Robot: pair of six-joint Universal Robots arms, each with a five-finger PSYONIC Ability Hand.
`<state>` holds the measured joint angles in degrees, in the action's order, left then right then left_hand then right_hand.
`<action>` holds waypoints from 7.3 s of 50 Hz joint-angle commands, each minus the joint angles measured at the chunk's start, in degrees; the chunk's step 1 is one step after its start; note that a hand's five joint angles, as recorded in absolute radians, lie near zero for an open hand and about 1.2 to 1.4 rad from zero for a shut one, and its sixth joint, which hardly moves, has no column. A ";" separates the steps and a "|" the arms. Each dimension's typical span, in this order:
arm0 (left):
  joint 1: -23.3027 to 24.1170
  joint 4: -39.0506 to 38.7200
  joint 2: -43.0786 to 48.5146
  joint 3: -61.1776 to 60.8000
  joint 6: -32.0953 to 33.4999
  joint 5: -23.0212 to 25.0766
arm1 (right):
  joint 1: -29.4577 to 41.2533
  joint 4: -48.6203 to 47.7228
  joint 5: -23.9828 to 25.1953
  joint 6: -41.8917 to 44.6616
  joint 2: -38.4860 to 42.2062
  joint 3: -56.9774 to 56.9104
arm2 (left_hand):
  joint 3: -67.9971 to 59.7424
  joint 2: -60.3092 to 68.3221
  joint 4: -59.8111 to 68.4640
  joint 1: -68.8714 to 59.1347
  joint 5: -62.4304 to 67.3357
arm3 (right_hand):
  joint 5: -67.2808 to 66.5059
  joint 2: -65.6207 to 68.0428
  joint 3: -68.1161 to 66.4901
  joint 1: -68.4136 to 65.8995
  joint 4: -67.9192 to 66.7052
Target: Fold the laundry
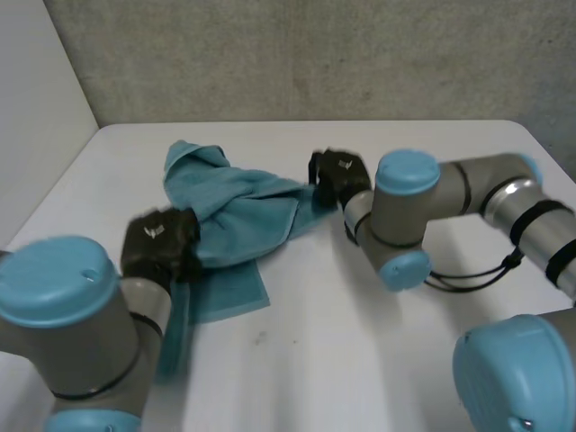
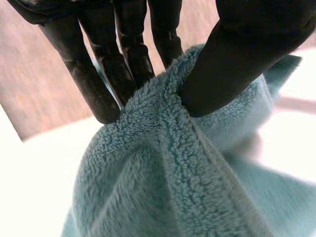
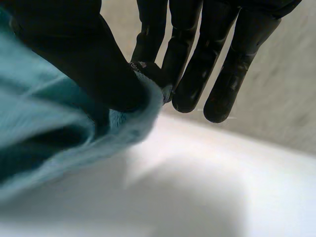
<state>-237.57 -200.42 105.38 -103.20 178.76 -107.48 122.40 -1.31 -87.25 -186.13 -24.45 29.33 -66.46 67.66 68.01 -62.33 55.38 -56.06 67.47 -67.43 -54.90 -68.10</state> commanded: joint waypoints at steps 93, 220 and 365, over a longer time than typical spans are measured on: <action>-15.21 6.97 7.74 13.64 15.56 18.80 | -22.47 -13.88 22.12 60.09 -39.99 62.70 | -10.36 9.17 8.82 -14.50 11.45 | 34.28 -35.69 35.64 23.12 36.32; -32.25 -11.31 14.78 1.07 39.03 27.23 | -27.66 -10.99 5.34 32.50 -49.91 68.41 | -13.40 12.20 11.85 -17.53 14.48 | -13.94 12.53 -12.57 -25.10 -11.90; -23.03 -11.31 1.32 -3.68 20.40 24.42 | -45.05 -13.01 2.44 40.56 -32.95 56.46 | 55.91 -57.11 -57.46 51.78 -54.83 | -13.94 12.53 -12.57 -25.10 -11.90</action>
<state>-260.37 -211.72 107.03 -106.78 199.16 -82.94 81.52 -15.42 -78.71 -152.76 -58.43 89.47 -12.46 11.86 11.91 -11.69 2.57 -54.73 67.15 -67.59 -54.95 -68.25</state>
